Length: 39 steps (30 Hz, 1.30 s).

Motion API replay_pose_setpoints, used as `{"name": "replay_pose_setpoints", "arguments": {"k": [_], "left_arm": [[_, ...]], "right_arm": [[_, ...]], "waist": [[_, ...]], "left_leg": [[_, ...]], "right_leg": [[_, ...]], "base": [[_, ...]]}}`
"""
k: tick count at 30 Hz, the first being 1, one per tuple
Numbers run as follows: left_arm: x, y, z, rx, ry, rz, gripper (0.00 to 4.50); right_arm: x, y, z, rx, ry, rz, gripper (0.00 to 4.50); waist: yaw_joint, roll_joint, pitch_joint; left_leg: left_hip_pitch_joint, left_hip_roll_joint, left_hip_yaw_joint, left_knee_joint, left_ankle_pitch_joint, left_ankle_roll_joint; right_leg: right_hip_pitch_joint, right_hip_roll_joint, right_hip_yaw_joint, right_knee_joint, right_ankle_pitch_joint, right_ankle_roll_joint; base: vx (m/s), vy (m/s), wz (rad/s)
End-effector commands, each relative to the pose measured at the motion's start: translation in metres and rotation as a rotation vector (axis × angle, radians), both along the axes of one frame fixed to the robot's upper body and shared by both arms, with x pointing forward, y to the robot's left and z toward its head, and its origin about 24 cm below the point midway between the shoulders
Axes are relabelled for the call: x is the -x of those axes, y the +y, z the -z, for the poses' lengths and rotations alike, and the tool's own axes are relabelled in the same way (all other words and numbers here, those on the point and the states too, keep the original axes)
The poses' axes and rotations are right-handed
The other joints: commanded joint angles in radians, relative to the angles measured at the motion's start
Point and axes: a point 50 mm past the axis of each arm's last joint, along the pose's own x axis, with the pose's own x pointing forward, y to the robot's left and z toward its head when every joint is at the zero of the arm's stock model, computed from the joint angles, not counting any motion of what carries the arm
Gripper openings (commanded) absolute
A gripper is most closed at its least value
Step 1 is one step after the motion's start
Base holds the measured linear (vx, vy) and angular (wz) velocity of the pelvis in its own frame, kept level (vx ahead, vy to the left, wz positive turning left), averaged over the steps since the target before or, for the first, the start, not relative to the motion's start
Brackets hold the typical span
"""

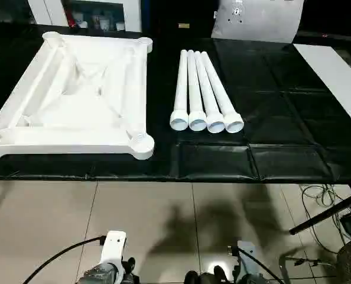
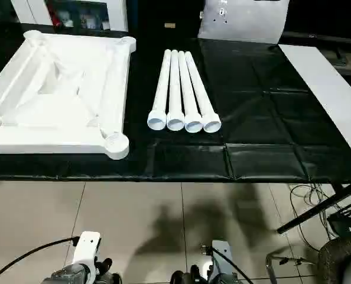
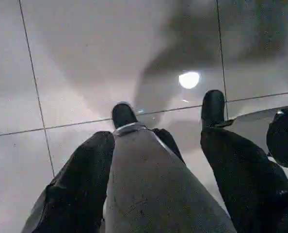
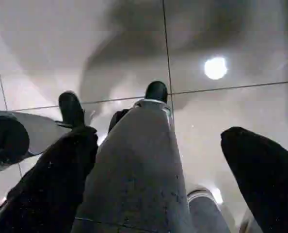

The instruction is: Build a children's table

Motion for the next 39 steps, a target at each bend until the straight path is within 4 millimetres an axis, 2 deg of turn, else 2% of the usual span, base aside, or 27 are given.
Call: {"name": "replay_pose_setpoints", "arguments": {"k": [1,12,13,14,15,16,17,18,19,20,21,22,25,26,27,28,29,33,34,37,39], "left_arm": [[0.013,0.000,0.006,-0.005,0.052,-0.007,3.35],[0.013,0.000,0.006,-0.005,0.052,-0.007,3.35],[0.019,-0.002,0.009,-0.037,0.098,-0.010,3.35],[0.027,-0.006,0.013,-0.089,0.166,-0.013,3.35],[0.027,-0.006,0.013,-0.089,0.164,-0.014,3.35],[0.030,-0.006,0.014,-0.087,0.167,-0.014,3.35],[0.032,-0.006,0.015,-0.085,0.166,-0.012,3.35],[0.033,-0.008,0.016,-0.076,0.161,-0.015,3.35],[0.033,-0.009,0.016,-0.073,0.153,-0.015,3.35],[0.030,-0.010,0.015,-0.073,0.132,-0.012,3.55],[0.030,-0.010,0.015,-0.073,0.130,-0.011,3.66],[0.025,-0.007,0.013,-0.073,0.107,-0.019,3.66],[0.011,0.011,0.006,-0.076,0.043,-0.059,3.70],[0.006,0.014,0.003,-0.074,0.019,-0.064,4.02],[-0.001,0.016,0.000,-0.065,-0.019,-0.072,4.11],[-0.001,0.016,0.000,-0.065,-0.019,-0.072,4.10],[-0.010,0.019,-0.005,-0.053,-0.070,-0.090,4.10],[-0.030,0.023,-0.018,0.000,-0.220,-0.101,4.44],[-0.035,0.022,-0.022,0.032,-0.269,-0.094,4.44],[-0.041,0.018,-0.028,0.092,-0.340,-0.080,4.44],[-0.043,0.015,-0.032,0.120,-0.383,-0.057,4.44]], "right_arm": [[0.017,-0.001,0.006,0.002,0.071,-0.001,4.50],[0.017,-0.001,0.006,0.002,0.071,-0.001,4.50],[0.016,-0.002,0.006,0.061,0.090,-0.032,4.50],[0.014,-0.005,0.006,0.156,0.112,-0.082,4.50],[0.013,-0.006,0.006,0.155,0.104,-0.080,4.50],[0.012,-0.007,0.005,0.157,0.095,-0.072,4.50],[0.011,-0.007,0.005,0.158,0.091,-0.067,4.50],[0.009,-0.008,0.004,0.158,0.085,-0.065,4.50],[0.008,-0.008,0.004,0.159,0.079,-0.065,4.50],[0.005,-0.008,0.003,0.159,0.061,-0.069,4.50],[0.004,-0.008,0.003,0.159,0.059,-0.069,4.50],[0.001,-0.008,0.001,0.158,0.035,-0.067,4.50],[-0.014,-0.009,-0.005,0.157,-0.066,-0.050,4.50],[-0.021,-0.011,-0.008,0.177,-0.117,-0.045,4.50],[-0.033,-0.013,-0.014,0.173,-0.187,-0.022,4.50],[-0.033,-0.013,-0.014,0.173,-0.187,-0.022,4.50],[-0.047,-0.013,-0.022,0.129,-0.268,0.001,4.50],[-0.071,-0.009,-0.040,-0.019,-0.432,0.010,4.50],[-0.074,-0.008,-0.043,-0.045,-0.463,-0.003,4.50],[-0.075,-0.009,-0.046,-0.063,-0.495,-0.016,4.50],[-0.074,-0.010,-0.047,-0.074,-0.514,-0.022,4.50]], "waist": [[0.002,0.013,-0.032],[0.001,0.013,-0.033],[0.001,0.012,-0.033],[-0.009,0.050,-0.075],[-0.005,0.051,-0.055],[-0.007,0.041,-0.058],[-0.005,0.039,-0.062],[-0.003,0.045,-0.064],[-0.001,0.049,-0.068],[-0.001,0.052,-0.072],[-0.001,0.052,-0.072],[-0.002,0.054,-0.076],[-0.004,0.058,-0.081],[-0.005,0.058,-0.084],[-0.006,0.059,-0.085],[-0.005,0.059,-0.084],[-0.004,0.058,-0.086],[0.003,0.057,-0.087],[0.007,0.054,-0.083],[0.012,0.050,-0.086],[0.012,0.051,-0.086]], "left_leg": [[0.007,0.121,-0.057,-0.090,-0.268,0.014],[0.007,0.121,-0.057,-0.089,-0.261,0.016],[0.007,0.121,-0.057,-0.089,-0.262,0.016],[0.021,0.120,-0.052,-0.074,-0.195,-0.009],[0.010,0.119,-0.056,-0.086,-0.225,-0.012],[0.014,0.115,-0.055,-0.079,-0.291,-0.013],[0.013,0.113,-0.059,-0.075,-0.296,-0.007],[0.013,0.113,-0.062,-0.070,-0.293,0.009],[0.014,0.114,-0.061,-0.071,-0.272,0.020],[0.012,0.117,-0.060,-0.074,-0.256,0.023],[0.012,0.117,-0.060,-0.074,-0.256,0.023],[0.012,0.118,-0.059,-0.076,-0.256,0.023],[0.012,0.116,-0.056,-0.076,-0.252,0.020],[0.011,0.114,-0.056,-0.075,-0.246,0.021],[0.013,0.114,-0.055,-0.075,-0.248,0.021],[0.012,0.114,-0.055,-0.075,-0.254,0.023],[0.015,0.114,-0.054,-0.074,-0.247,0.024],[0.014,0.116,-0.050,-0.073,-0.237,0.043],[0.012,0.116,-0.049,-0.073,-0.225,0.054],[0.013,0.116,-0.046,-0.071,-0.177,0.071],[0.012,0.116,-0.045,-0.071,-0.165,0.079]], "right_leg": [[0.033,-0.138,0.099,-0.081,-0.322,-0.201],[0.033,-0.137,0.098,-0.080,-0.313,-0.202],[0.033,-0.137,0.098,-0.080,-0.312,-0.203],[0.040,-0.121,0.090,-0.069,-0.180,-0.223],[0.044,-0.125,0.090,-0.070,-0.198,-0.236],[0.045,-0.142,0.093,-0.083,-0.313,-0.222],[0.050,-0.150,0.094,-0.086,-0.362,-0.212],[0.048,-0.157,0.096,-0.098,-0.449,-0.190],[0.046,-0.152,0.096,-0.101,-0.455,-0.178],[0.045,-0.143,0.093,-0.096,-0.425,-0.175],[0.045,-0.143,0.093,-0.096,-0.425,-0.175],[0.044,-0.137,0.090,-0.089,-0.382,-0.180],[0.044,-0.134,0.090,-0.082,-0.317,-0.195],[0.046,-0.135,0.089,-0.077,-0.293,-0.200],[0.044,-0.135,0.089,-0.077,-0.286,-0.203],[0.044,-0.136,0.089,-0.078,-0.289,-0.205],[0.044,-0.134,0.089,-0.074,-0.274,-0.211],[0.045,-0.135,0.089,-0.070,-0.247,-0.221],[0.045,-0.134,0.090,-0.068,-0.227,-0.224],[0.047,-0.131,0.089,-0.055,-0.164,-0.240],[0.048,-0.130,0.087,-0.051,-0.149,-0.246]], "base": [[0.000,0.000,0.00],[0.000,0.000,0.00],[0.000,0.000,0.00],[0.000,0.000,0.00],[0.000,0.000,0.00],[0.000,0.000,0.00],[0.000,0.000,0.00],[0.000,0.000,0.00],[0.000,0.000,0.00],[0.000,0.000,0.00],[0.000,0.000,0.00],[0.000,0.000,0.00],[0.000,0.000,0.00],[0.000,0.000,0.00],[0.000,0.000,0.00],[0.000,0.000,0.00],[0.000,0.000,0.00],[0.000,0.000,0.00],[0.000,0.000,0.00],[0.000,0.000,0.00],[0.000,0.000,0.00]]}}
